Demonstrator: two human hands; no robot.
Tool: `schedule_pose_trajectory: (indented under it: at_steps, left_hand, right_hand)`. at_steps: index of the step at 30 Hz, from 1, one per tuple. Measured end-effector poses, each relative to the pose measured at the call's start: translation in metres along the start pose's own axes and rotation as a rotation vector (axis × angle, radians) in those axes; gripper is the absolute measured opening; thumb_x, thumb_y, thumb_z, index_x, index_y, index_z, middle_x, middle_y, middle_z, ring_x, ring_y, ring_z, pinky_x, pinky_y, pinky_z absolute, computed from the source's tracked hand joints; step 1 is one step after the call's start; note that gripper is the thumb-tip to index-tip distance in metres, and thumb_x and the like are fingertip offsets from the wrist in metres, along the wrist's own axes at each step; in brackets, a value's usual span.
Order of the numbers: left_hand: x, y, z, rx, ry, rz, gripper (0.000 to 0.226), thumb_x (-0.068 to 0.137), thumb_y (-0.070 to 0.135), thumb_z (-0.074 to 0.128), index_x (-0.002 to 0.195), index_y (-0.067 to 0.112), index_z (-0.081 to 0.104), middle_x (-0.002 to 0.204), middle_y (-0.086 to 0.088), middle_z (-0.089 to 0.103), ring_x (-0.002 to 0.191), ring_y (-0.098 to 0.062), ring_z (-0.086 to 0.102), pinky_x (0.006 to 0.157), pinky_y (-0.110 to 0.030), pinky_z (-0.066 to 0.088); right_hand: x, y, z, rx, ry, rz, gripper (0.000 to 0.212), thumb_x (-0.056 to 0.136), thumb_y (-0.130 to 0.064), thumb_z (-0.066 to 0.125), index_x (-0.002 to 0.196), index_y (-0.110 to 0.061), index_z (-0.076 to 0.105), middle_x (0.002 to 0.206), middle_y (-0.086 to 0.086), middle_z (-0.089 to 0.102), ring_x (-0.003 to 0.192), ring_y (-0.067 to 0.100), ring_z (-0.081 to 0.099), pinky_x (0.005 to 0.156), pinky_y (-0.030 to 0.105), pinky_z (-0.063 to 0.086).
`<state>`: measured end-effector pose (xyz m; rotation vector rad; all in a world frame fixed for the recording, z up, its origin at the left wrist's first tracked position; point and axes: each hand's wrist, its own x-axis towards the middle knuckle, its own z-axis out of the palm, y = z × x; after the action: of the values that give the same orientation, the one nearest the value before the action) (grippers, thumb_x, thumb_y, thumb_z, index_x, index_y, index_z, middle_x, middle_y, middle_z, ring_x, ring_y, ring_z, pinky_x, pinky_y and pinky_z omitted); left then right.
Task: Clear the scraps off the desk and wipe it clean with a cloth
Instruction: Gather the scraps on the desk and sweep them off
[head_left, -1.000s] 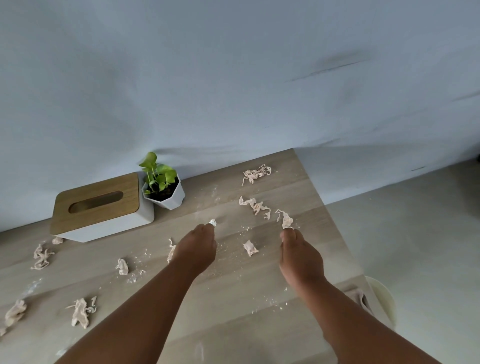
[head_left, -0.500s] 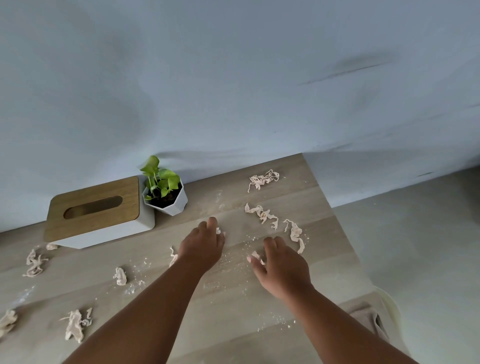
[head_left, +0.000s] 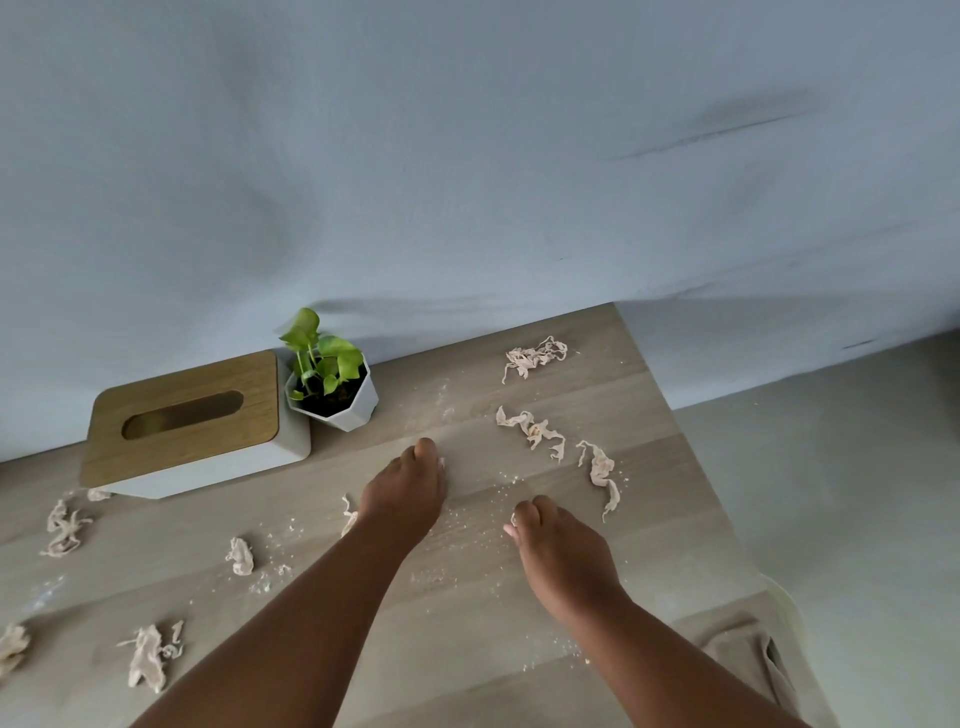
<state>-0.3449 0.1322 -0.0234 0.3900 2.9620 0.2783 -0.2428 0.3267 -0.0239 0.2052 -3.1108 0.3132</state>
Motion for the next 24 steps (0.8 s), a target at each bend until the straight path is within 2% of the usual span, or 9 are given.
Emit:
schedule_pose_trajectory:
  at_steps: [4,6,8,11,15,17,20,22,24]
  left_hand:
    - [0.002,0.001,-0.001,-0.095,-0.045,-0.009,0.018,0.104,0.018,0.039,0.109,0.004,0.049,0.081,-0.010,0.059,0.077,-0.032,0.067,0.061,-0.033,0.038]
    - [0.001,0.002,-0.004,-0.144,-0.064,0.007,0.026,0.101,0.020,0.033,0.117,0.004,0.046,0.082,-0.008,0.055,0.077,-0.031,0.064,0.062,-0.031,0.038]
    - [0.000,0.005,-0.005,-0.168,-0.083,0.054,0.029,0.098,0.015,0.037,0.123,0.002,0.044,0.080,-0.006,0.049,0.071,-0.029,0.056,0.062,-0.032,0.035]
    - [-0.001,0.011,-0.008,-0.296,-0.098,0.027,0.030,0.091,0.002,0.052,0.120,0.003,0.042,0.072,0.000,0.043,0.062,-0.023,0.043,0.058,-0.033,0.028]
    - [-0.004,0.019,-0.007,-0.296,-0.170,0.115,0.025,0.095,0.005,0.048,0.118,0.012,0.042,0.073,0.001,0.049,0.062,-0.016,0.047,0.055,-0.029,0.030]
    - [-0.004,0.024,-0.008,-0.303,-0.214,0.110,0.020,0.097,0.006,0.043,0.111,0.020,0.040,0.072,0.003,0.049,0.063,-0.015,0.048,0.055,-0.031,0.031]
    - [-0.004,0.032,-0.011,-0.298,-0.215,0.111,0.018,0.097,0.006,0.041,0.104,0.023,0.040,0.071,0.005,0.047,0.066,-0.021,0.049,0.058,-0.034,0.032]
    - [-0.004,0.037,-0.014,-0.299,-0.192,0.132,0.016,0.096,0.006,0.043,0.103,0.020,0.043,0.074,0.004,0.047,0.070,-0.025,0.049,0.061,-0.035,0.032]
    - [-0.004,0.041,-0.017,-0.309,-0.163,0.166,0.012,0.095,0.009,0.045,0.104,0.018,0.045,0.077,0.002,0.048,0.071,-0.023,0.048,0.062,-0.035,0.031]
  right_hand:
    - [-0.002,0.001,-0.007,0.075,-0.077,0.085,0.026,0.081,-0.020,0.085,0.084,-0.011,0.061,0.074,0.001,0.059,0.047,0.020,0.057,0.040,0.026,0.022]
    - [-0.004,0.004,-0.008,0.102,-0.149,0.125,0.016,0.092,-0.016,0.072,0.102,-0.011,0.060,0.092,0.003,0.063,0.063,0.022,0.064,0.047,0.029,0.029]
    - [-0.008,0.009,-0.006,0.137,-0.224,0.161,0.026,0.100,-0.010,0.051,0.126,-0.013,0.050,0.119,0.003,0.057,0.088,0.024,0.065,0.060,0.032,0.038]
    - [-0.013,0.015,-0.010,0.129,-0.277,0.204,0.042,0.094,-0.002,0.044,0.134,-0.014,0.042,0.126,0.005,0.051,0.097,0.027,0.062,0.066,0.033,0.038]
    - [-0.019,0.024,-0.016,0.080,-0.286,0.236,0.056,0.084,0.006,0.044,0.136,-0.012,0.040,0.124,0.007,0.048,0.095,0.030,0.063,0.064,0.036,0.040]
    - [-0.020,0.031,-0.021,0.077,-0.258,0.263,0.058,0.083,0.005,0.046,0.138,-0.013,0.040,0.127,0.007,0.047,0.096,0.029,0.064,0.066,0.036,0.044]
    - [-0.020,0.040,-0.029,0.105,-0.173,0.307,0.040,0.091,-0.007,0.048,0.130,-0.016,0.047,0.123,0.005,0.052,0.090,0.028,0.066,0.064,0.035,0.046]
    - [-0.020,0.046,-0.036,0.139,-0.071,0.302,0.021,0.096,-0.017,0.049,0.115,-0.015,0.054,0.110,0.005,0.057,0.078,0.029,0.066,0.057,0.033,0.043]
    - [-0.019,0.052,-0.040,0.145,0.026,0.281,0.011,0.094,-0.021,0.057,0.100,-0.011,0.058,0.094,0.008,0.058,0.064,0.032,0.064,0.049,0.032,0.039]
